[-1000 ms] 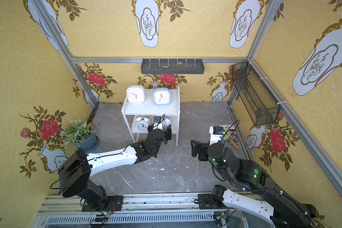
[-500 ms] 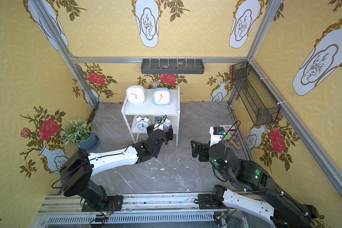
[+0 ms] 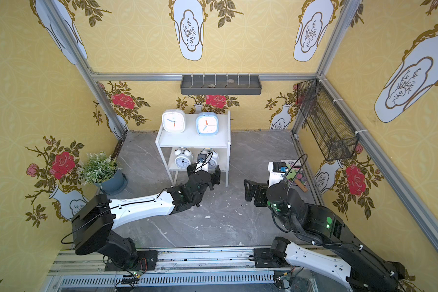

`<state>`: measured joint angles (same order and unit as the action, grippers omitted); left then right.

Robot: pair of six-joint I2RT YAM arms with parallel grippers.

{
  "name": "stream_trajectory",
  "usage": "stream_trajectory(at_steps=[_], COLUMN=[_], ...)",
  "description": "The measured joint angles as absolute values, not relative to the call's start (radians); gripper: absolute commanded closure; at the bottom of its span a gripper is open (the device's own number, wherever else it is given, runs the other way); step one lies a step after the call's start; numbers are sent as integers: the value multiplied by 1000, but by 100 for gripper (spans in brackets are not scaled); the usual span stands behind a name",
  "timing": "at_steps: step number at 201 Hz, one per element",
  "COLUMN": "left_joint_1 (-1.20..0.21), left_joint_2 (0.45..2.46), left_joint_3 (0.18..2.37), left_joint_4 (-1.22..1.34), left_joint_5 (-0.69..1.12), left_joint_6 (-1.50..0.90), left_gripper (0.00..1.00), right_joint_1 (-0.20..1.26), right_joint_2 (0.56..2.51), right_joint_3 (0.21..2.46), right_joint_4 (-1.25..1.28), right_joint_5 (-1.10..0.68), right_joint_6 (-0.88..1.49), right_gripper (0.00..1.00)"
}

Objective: Place the alarm clocks on the shelf by style
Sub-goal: Place the alarm on the shelf, then reset both arms

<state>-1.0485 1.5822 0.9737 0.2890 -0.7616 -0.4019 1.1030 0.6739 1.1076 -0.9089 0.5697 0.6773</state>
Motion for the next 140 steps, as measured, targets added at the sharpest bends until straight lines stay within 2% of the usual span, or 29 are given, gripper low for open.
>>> stream_trajectory(at_steps=[86, 117, 140], left_joint_1=[-1134, -1184, -1188], left_joint_2=[1410, 1234, 1091], left_joint_3=[857, 794, 825], left_joint_4=[190, 46, -160], left_joint_5=[-777, -766, -756], left_joint_6=[-423, -473, -527], left_gripper=[1, 1, 1], right_joint_1=[1103, 1101, 1093], right_joint_2=[724, 859, 951], right_joint_3=[1108, 1136, 1147], right_joint_4=[-908, -888, -854], right_joint_5=[584, 577, 558], right_joint_6=[680, 680, 679], right_gripper=[2, 2, 2])
